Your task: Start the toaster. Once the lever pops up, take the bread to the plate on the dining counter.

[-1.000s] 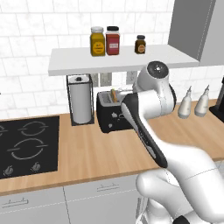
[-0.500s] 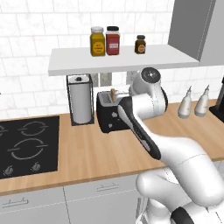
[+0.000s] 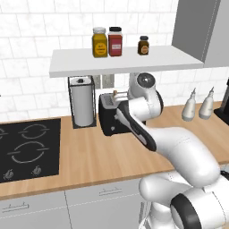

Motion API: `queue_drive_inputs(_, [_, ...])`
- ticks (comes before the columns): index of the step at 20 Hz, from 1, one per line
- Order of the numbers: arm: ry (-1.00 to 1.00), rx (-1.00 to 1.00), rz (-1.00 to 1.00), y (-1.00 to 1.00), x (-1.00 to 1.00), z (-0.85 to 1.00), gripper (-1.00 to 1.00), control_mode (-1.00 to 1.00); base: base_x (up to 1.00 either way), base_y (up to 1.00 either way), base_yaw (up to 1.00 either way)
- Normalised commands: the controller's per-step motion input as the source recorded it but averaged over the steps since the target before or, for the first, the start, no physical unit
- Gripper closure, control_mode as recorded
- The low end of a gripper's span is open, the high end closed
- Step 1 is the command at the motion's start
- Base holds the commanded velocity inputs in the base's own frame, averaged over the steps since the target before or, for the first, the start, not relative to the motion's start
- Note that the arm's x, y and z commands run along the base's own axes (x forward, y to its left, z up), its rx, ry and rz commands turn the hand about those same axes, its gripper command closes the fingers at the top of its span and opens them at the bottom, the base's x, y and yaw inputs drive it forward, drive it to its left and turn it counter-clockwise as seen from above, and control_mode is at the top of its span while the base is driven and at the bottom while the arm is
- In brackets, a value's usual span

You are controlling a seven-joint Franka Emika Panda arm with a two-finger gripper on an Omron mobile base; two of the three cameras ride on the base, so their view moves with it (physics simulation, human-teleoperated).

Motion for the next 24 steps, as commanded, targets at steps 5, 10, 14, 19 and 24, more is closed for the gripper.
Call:
queue_drive_inputs(5, [0.0, -0.01, 0.0, 0.03, 0.49, -0.21, -1.0, -1.0, 0.0, 0.0, 0.0])
queue_drive_inputs(10, [0.0, 0.0, 0.0, 0.16, 0.48, -0.23, -1.0, -1.0, 0.0, 0.0, 0.0])
queue_drive_inputs(14, [0.0, 0.0, 0.0, 0.1, 0.44, -0.21, -1.0, -1.0, 0.0, 0.0, 0.0])
queue_drive_inputs(19, [0.0, 0.0, 0.0, 0.0, 0.34, -0.25, -1.0, -1.0, 0.0, 0.0, 0.0])
queue_drive_inputs(24, [0.0, 0.0, 0.0, 0.0, 0.33, -0.17, -1.0, -1.0, 0.0, 0.0, 0.0])
